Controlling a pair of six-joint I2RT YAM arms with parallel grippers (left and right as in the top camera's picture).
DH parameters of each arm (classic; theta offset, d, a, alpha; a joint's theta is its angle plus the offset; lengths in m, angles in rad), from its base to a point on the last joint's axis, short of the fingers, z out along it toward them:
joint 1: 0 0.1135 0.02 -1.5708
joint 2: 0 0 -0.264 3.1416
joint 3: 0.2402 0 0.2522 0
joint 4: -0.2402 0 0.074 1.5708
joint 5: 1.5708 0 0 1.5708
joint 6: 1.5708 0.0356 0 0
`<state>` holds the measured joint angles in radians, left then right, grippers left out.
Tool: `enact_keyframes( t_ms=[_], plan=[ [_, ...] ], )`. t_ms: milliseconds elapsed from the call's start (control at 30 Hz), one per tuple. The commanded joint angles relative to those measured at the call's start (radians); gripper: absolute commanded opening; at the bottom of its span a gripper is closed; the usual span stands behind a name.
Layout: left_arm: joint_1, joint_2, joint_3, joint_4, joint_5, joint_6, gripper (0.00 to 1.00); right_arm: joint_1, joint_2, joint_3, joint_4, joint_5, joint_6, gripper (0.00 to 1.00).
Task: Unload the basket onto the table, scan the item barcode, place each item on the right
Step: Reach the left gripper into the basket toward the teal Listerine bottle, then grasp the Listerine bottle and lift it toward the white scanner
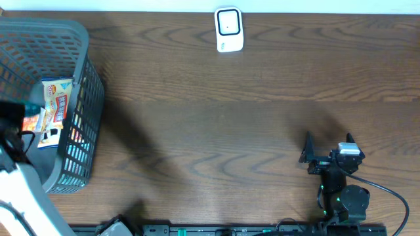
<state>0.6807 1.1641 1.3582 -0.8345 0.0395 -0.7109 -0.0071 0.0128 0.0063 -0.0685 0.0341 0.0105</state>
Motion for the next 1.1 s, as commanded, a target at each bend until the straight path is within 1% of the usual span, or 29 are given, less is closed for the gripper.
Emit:
enact_keyframes(
  t_ms=[0, 133, 333, 400, 533, 633, 700, 833, 967, 1000, 1067],
  plan=[
    [-0.003, -0.112, 0.04, 0.061, 0.216, -0.012, 0.27, 0.002, 0.0, -0.001, -0.003, 0.005, -0.011, 0.99],
    [-0.054, -0.2, 0.04, 0.122, 0.346, -0.012, 0.27, 0.002, 0.0, -0.001, -0.003, 0.005, -0.011, 0.99],
    [-0.192, -0.253, 0.04, 0.13, 0.404, -0.015, 0.28, 0.002, 0.0, -0.001, -0.003, 0.005, -0.011, 0.99],
    [-0.27, -0.25, 0.04, 0.127, 0.43, -0.015, 0.28, 0.002, 0.0, -0.001, -0.003, 0.005, -0.011, 0.99],
    [-0.444, -0.221, 0.038, 0.111, 0.431, -0.015, 0.28, 0.002, 0.0, -0.001, -0.003, 0.005, -0.011, 0.99],
    [-0.614, -0.163, 0.031, 0.11, 0.431, 0.009, 0.28, 0.002, 0.0, -0.001, -0.003, 0.005, -0.011, 0.99],
    [-0.7, -0.119, 0.023, 0.11, 0.423, 0.024, 0.28, 0.002, 0.0, -0.001, -0.003, 0.005, -0.011, 0.99],
    [-0.842, -0.006, 0.018, 0.111, 0.416, 0.082, 0.28, 0.002, 0.0, -0.001, -0.003, 0.005, -0.011, 0.99],
    [-0.967, 0.15, 0.018, 0.116, 0.41, 0.134, 0.28, 0.002, 0.0, -0.001, -0.003, 0.005, -0.011, 0.99],
    [-0.99, 0.186, 0.018, 0.122, 0.401, 0.15, 0.28, 0.002, 0.0, -0.001, -0.003, 0.005, -0.011, 0.99],
    [-1.043, 0.274, 0.018, 0.135, 0.337, 0.188, 0.28, 0.002, 0.0, -0.001, -0.003, 0.005, -0.011, 0.99]
  ],
)
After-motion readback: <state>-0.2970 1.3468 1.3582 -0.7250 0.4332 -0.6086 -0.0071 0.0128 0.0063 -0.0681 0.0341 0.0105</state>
